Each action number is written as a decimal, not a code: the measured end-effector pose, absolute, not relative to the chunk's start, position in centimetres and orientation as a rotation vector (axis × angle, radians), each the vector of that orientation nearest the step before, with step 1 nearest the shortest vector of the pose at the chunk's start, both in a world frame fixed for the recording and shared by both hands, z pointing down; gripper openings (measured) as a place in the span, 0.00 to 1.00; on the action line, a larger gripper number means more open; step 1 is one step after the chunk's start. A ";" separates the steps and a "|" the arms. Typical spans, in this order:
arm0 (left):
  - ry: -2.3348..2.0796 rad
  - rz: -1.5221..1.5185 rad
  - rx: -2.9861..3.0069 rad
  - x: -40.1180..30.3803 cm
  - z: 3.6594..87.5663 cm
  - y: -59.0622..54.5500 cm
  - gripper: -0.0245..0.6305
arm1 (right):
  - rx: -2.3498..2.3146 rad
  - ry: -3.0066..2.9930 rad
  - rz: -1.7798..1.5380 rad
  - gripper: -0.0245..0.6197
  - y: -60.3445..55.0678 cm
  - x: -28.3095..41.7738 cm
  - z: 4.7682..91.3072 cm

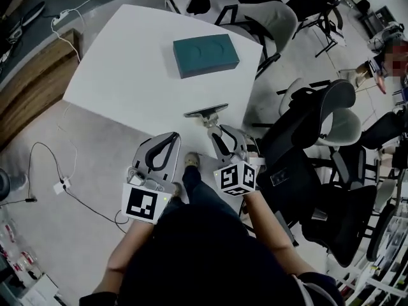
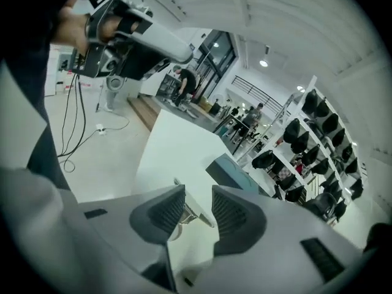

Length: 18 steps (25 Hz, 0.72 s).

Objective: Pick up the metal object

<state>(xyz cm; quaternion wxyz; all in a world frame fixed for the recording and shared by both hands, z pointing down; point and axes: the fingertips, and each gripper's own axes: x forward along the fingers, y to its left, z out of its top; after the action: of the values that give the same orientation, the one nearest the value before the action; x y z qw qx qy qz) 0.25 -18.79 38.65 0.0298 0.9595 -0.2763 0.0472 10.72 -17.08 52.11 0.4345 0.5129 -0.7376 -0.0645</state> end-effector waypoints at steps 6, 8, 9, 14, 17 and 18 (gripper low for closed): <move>-0.920 0.196 2.890 3.1 40.3 -22.5 0.08 | 1.036 -1.841 -0.205 0.26 -19.7 11.6 56.5; -0.954 0.217 2.868 3.6 40.8 -23.5 0.08 | 0.978 -1.847 -0.202 0.26 -20.2 11.8 57.7; -0.970 0.225 2.858 3.8 41.0 -23.9 0.08 | 0.952 -1.846 -0.201 0.26 -20.5 11.9 58.2; -1.027 0.257 2.820 4.5 42.0 -25.4 0.08 | 0.833 -1.827 -0.216 0.26 -21.2 12.1 60.3; -1.046 0.261 2.806 4.7 42.3 -25.9 0.08 | 0.756 -1.815 -0.214 0.26 -21.3 12.1 61.5; -1.049 0.263 2.802 4.8 42.4 -26.0 0.08 | 0.736 -1.808 -0.207 0.26 -21.3 12.1 62.0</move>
<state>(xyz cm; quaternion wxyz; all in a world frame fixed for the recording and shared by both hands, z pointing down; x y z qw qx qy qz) 4.79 -25.97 42.37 0.0689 0.9307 -0.3483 0.0872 12.13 -21.30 62.00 0.5557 0.3117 -0.7658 -0.0875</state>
